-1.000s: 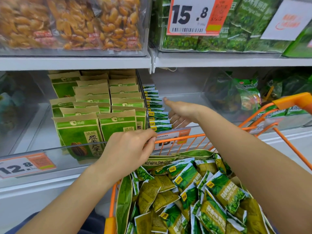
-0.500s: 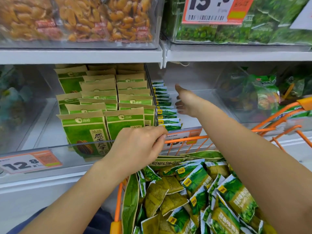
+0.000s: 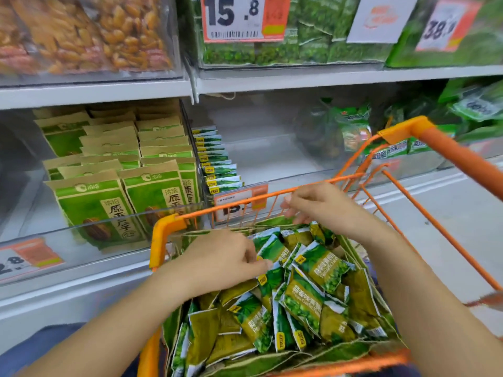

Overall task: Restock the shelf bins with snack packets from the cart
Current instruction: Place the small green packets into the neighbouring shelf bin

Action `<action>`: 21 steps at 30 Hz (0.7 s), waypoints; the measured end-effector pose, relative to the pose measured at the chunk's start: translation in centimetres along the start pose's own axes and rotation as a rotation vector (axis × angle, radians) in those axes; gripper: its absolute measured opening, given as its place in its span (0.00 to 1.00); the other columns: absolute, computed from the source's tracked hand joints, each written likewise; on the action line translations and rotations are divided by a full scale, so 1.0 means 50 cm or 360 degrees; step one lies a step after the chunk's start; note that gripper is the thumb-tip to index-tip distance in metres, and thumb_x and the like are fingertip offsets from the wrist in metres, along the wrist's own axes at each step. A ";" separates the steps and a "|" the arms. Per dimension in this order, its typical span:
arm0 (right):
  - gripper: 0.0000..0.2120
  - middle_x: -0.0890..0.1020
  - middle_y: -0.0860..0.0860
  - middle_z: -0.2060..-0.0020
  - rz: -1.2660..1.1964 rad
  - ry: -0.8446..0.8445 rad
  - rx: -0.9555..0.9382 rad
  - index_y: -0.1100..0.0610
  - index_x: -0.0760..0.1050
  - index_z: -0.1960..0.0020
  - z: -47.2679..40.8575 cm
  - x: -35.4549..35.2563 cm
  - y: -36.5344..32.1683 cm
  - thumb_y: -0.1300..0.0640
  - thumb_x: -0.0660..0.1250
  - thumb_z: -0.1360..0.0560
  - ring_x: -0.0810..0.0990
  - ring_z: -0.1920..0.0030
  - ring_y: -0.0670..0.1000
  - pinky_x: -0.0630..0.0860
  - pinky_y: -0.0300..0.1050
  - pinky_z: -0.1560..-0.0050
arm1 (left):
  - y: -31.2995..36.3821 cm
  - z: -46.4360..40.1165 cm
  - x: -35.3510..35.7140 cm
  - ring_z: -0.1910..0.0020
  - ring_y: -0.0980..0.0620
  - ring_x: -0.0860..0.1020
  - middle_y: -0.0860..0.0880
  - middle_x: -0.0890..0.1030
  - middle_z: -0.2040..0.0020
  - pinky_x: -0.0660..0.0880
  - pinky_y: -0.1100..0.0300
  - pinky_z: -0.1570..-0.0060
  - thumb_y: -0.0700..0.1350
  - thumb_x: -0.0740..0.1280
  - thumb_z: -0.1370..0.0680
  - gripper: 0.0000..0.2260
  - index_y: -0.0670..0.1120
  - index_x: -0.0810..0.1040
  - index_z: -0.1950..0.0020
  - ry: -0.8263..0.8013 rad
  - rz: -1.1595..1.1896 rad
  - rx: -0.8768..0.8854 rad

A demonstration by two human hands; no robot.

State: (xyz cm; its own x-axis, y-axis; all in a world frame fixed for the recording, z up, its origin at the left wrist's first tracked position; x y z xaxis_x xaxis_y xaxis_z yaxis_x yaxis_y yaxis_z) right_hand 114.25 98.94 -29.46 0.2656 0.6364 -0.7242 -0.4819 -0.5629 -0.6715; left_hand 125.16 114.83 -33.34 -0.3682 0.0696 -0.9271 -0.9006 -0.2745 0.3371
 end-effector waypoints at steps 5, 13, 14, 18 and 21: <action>0.11 0.83 0.47 0.60 0.0383 0.0117 -0.0197 0.50 0.80 0.55 -0.003 0.027 -0.004 0.46 0.63 0.22 0.80 0.57 0.49 0.75 0.45 0.55 | 0.019 -0.021 0.023 0.68 0.58 0.78 0.54 0.82 0.68 0.76 0.59 0.63 0.58 0.67 0.24 0.13 0.50 0.84 0.59 -0.0194 0.0089 -0.0030; 0.10 0.84 0.42 0.56 -0.0699 0.0049 -0.0040 0.45 0.79 0.52 0.007 0.024 -0.020 0.44 0.59 0.22 0.82 0.52 0.42 0.79 0.42 0.48 | -0.048 -0.009 -0.079 0.68 0.60 0.81 0.56 0.80 0.71 0.79 0.66 0.66 0.43 0.64 0.20 0.07 0.46 0.78 0.58 0.0326 0.1352 -0.0143; 0.09 0.83 0.42 0.55 -0.0767 -0.0035 -0.0006 0.44 0.77 0.52 0.010 0.025 -0.023 0.43 0.60 0.23 0.82 0.53 0.41 0.80 0.39 0.51 | -0.047 -0.007 -0.081 0.67 0.59 0.82 0.56 0.80 0.71 0.79 0.65 0.65 0.43 0.64 0.20 0.08 0.46 0.77 0.59 0.0362 0.1406 -0.0142; 0.32 0.79 0.58 0.41 -0.0918 -0.0371 0.0047 0.55 0.72 0.34 0.017 0.038 -0.023 0.48 0.72 0.36 0.82 0.48 0.46 0.81 0.40 0.52 | -0.037 -0.007 -0.076 0.66 0.53 0.83 0.53 0.81 0.70 0.81 0.62 0.62 0.43 0.64 0.20 0.07 0.46 0.77 0.58 0.0550 0.1516 -0.0132; 0.22 0.84 0.54 0.48 -0.1036 -0.0424 0.0019 0.56 0.77 0.40 0.015 0.048 -0.023 0.56 0.73 0.33 0.84 0.52 0.50 0.80 0.40 0.51 | -0.030 -0.007 -0.073 0.66 0.53 0.83 0.52 0.82 0.69 0.81 0.60 0.61 0.43 0.65 0.21 0.07 0.46 0.78 0.58 0.0643 0.1520 -0.0135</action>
State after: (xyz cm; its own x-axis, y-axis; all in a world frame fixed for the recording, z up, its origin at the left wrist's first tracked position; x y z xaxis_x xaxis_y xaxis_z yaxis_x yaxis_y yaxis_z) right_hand 114.84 101.51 -30.29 0.2900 0.9505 -0.1115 -0.3040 -0.0190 -0.9525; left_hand 127.94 114.66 -30.50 -0.8005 -0.5344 -0.2713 -0.2498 -0.1140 0.9616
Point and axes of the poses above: each hand's wrist, its own z-axis away from the middle knuckle, its own x-axis out of the palm, y = z × x, the point moved 2 cm from there along -z, towards the middle knuckle
